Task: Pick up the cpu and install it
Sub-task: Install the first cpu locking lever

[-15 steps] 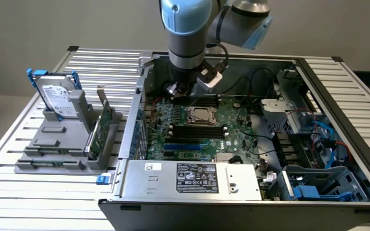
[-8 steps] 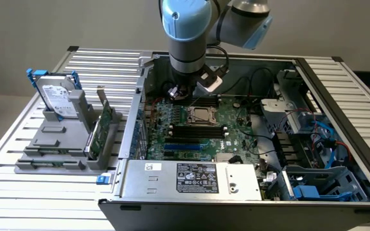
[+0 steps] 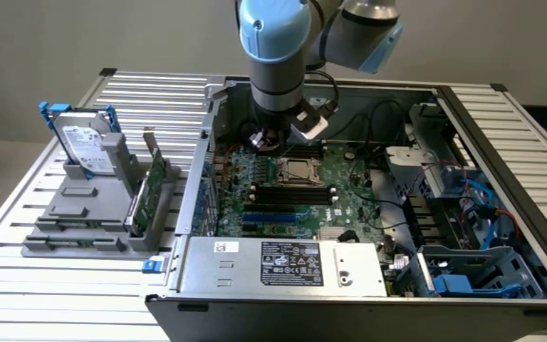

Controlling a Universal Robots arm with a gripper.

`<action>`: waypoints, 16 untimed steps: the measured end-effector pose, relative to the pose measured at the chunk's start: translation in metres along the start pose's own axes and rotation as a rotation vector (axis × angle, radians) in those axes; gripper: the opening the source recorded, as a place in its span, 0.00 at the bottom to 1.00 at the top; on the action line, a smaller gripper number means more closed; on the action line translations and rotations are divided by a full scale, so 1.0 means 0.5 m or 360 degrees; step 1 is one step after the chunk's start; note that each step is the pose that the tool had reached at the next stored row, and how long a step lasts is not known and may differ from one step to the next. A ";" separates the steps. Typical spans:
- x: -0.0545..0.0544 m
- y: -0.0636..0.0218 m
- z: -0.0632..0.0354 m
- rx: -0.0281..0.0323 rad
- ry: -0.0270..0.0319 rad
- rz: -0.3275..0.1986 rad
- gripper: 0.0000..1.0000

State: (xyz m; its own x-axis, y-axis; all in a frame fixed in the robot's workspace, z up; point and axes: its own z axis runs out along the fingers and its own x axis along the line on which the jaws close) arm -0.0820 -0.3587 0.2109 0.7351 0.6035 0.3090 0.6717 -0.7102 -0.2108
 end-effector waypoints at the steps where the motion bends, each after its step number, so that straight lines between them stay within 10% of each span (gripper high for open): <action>1: 0.000 0.000 0.002 -0.00020 -0.00018 0.0000 0.11; 16: 0.011 0.013 0.016 -0.00092 -0.00075 0.0001 0.11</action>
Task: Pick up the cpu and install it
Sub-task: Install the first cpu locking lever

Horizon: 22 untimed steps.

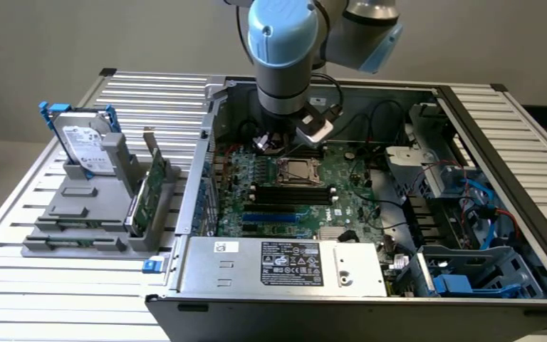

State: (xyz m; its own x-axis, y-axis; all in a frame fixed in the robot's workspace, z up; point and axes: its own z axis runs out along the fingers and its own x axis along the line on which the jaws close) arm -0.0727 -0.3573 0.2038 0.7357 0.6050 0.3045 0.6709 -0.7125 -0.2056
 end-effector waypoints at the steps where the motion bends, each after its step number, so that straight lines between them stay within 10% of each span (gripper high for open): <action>1: 0.001 0.001 0.001 -0.00010 -0.00010 0.0000 0.11; 22: 0.019 0.012 0.017 -0.00440 -0.00392 -0.0003 0.11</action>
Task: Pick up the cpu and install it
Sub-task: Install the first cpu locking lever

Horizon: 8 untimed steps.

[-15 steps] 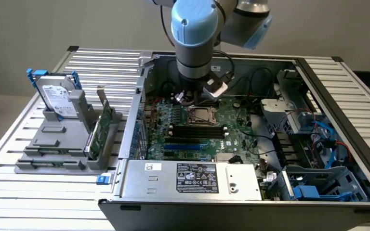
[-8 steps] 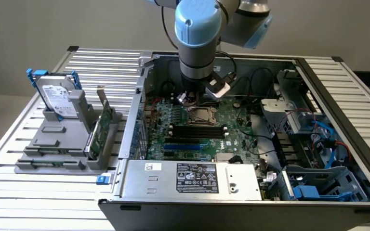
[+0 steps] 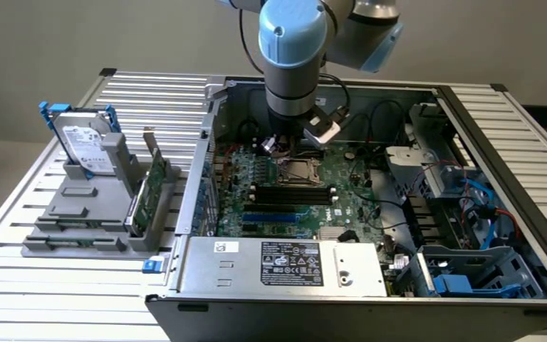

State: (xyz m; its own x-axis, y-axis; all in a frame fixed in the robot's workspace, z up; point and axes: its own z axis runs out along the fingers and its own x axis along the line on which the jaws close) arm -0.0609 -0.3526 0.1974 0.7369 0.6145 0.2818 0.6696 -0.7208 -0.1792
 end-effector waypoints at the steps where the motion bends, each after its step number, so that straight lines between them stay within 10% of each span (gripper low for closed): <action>1: 0.001 -0.001 0.001 -0.00022 -0.00017 0.0001 0.11; 8: 0.004 -0.005 0.000 -0.00042 -0.00006 0.0006 0.11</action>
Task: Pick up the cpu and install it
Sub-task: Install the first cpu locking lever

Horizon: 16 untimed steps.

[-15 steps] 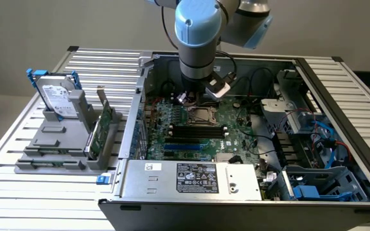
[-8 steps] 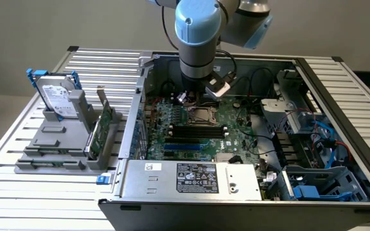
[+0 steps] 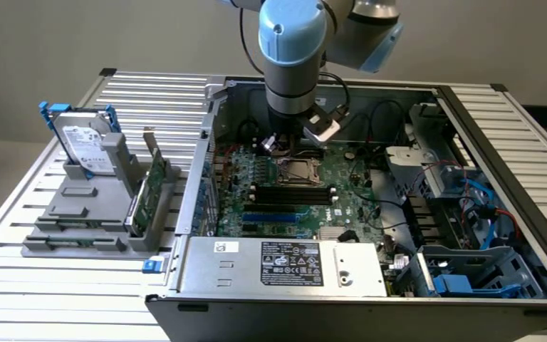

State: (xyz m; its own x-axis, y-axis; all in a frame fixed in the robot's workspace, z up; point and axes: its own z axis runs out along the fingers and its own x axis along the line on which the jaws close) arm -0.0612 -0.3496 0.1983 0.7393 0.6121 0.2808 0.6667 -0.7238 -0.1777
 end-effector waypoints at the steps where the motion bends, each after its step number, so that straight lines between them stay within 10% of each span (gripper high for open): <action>1: 0.000 0.000 -0.001 0.00001 -0.00002 0.0000 0.11; 16: -0.010 -0.019 -0.023 0.00036 -0.00033 0.0002 0.11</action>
State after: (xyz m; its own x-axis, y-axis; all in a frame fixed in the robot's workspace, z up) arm -0.0722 -0.3496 0.2096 0.7402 0.6119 0.2786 0.6661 -0.7238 -0.1801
